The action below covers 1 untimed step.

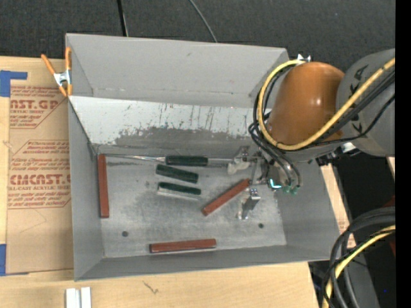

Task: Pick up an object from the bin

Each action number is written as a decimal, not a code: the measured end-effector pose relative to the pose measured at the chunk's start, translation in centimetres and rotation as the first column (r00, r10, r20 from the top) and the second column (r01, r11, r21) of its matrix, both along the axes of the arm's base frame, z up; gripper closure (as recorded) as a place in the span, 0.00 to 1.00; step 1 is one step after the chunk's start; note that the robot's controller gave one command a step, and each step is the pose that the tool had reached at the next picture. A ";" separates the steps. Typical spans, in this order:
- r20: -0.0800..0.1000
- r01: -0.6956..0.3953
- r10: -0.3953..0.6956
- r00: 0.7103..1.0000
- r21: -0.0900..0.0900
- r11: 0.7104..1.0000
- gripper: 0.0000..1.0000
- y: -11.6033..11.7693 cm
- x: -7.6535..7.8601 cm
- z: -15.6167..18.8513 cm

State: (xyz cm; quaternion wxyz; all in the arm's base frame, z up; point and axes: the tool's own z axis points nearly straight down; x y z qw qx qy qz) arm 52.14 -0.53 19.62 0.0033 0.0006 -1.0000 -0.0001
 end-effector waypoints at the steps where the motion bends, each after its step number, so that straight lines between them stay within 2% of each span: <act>1: 0.008 0.000 0.000 1.000 0.000 1.000 0.00 0.0 0.2 0.4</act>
Offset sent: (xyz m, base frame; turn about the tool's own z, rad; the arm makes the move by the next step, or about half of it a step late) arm 0.0227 -0.0223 -0.1110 -0.1311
